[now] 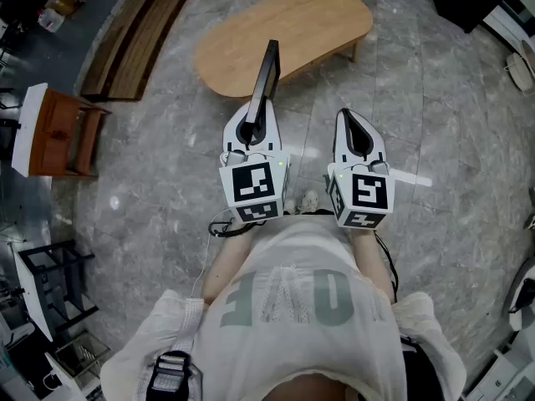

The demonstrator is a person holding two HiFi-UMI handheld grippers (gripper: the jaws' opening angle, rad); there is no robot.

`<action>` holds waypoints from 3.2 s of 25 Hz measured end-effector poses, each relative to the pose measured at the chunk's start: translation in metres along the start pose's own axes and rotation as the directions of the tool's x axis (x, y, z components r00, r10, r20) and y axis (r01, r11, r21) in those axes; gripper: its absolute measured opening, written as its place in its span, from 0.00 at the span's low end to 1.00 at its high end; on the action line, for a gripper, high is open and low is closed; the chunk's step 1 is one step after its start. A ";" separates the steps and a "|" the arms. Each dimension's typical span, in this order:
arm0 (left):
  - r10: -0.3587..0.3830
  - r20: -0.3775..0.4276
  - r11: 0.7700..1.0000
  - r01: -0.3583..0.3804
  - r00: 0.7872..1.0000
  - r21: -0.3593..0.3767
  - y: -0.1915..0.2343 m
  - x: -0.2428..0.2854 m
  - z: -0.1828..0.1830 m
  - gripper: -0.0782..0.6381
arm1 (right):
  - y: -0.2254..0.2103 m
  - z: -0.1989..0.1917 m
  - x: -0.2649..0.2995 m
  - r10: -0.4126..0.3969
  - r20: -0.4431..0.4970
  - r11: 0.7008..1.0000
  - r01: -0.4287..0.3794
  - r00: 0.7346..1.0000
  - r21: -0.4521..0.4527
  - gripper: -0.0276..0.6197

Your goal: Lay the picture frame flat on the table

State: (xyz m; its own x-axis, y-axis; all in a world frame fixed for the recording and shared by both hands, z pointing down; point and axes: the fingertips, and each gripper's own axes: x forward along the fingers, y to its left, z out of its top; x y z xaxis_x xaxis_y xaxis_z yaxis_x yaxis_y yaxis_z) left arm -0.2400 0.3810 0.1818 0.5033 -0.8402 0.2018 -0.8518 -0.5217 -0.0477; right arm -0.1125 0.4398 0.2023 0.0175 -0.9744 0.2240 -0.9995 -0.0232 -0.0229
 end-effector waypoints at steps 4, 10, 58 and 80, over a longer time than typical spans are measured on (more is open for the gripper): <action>0.001 -0.004 1.000 -0.001 1.000 0.001 -0.001 0.008 -0.001 0.14 | -0.005 0.000 0.006 0.004 0.003 1.000 -0.004 1.000 0.003 0.05; 0.016 -0.011 1.000 -0.016 1.000 -0.006 0.000 0.016 -0.001 0.14 | -0.017 0.001 0.012 0.000 0.005 1.000 0.000 1.000 0.000 0.05; 0.034 0.025 0.999 -0.034 0.999 -0.023 0.015 0.304 0.038 0.14 | -0.185 0.021 0.235 -0.069 -0.023 0.996 0.070 0.997 0.051 0.05; 0.092 0.081 0.995 -0.089 0.992 -0.038 0.081 0.502 0.104 0.13 | -0.212 0.090 0.468 0.063 -0.016 0.998 -0.063 0.998 0.024 0.05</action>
State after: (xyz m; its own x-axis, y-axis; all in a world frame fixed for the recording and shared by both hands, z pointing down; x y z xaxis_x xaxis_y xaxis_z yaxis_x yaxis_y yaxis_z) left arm -0.0413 -0.0984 0.1780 0.4330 -0.8938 0.1165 -0.8982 -0.4388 -0.0281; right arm 0.1103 -0.0316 0.2246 -0.0461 -0.9701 0.2381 -0.9977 0.0327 -0.0600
